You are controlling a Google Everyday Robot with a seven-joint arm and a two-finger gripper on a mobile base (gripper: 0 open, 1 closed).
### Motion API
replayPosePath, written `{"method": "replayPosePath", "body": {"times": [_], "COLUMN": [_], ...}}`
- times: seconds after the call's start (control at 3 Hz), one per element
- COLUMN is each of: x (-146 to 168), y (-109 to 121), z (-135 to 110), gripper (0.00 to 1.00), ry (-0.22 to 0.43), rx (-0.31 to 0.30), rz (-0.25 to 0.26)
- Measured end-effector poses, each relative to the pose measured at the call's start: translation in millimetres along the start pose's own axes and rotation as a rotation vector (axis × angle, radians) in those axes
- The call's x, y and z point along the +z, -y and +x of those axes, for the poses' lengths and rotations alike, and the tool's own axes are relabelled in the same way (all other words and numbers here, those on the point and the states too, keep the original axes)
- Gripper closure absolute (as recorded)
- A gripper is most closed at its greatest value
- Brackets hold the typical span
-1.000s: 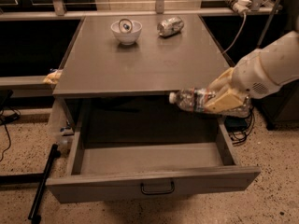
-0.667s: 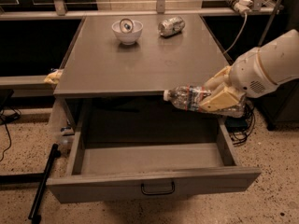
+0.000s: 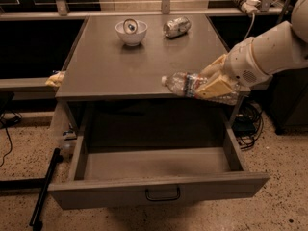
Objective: Pick water bottle from top drawer and place on counter
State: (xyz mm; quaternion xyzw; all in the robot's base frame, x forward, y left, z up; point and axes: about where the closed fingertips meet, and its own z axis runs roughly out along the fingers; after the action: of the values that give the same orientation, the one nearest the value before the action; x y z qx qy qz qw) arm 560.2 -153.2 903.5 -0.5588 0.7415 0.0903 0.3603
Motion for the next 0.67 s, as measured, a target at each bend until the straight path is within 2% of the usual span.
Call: {"method": "replayPosePath", "body": {"times": [0.33,0.67], "x": [18.5,41.9], "y": [38.4,71.0], "z": [-15.7,-27.5], "gripper": [1.0,1.0], "ry": [0.051,0.097], "rx": [-0.016,-0.02], "rz": [0.034,0.04]}}
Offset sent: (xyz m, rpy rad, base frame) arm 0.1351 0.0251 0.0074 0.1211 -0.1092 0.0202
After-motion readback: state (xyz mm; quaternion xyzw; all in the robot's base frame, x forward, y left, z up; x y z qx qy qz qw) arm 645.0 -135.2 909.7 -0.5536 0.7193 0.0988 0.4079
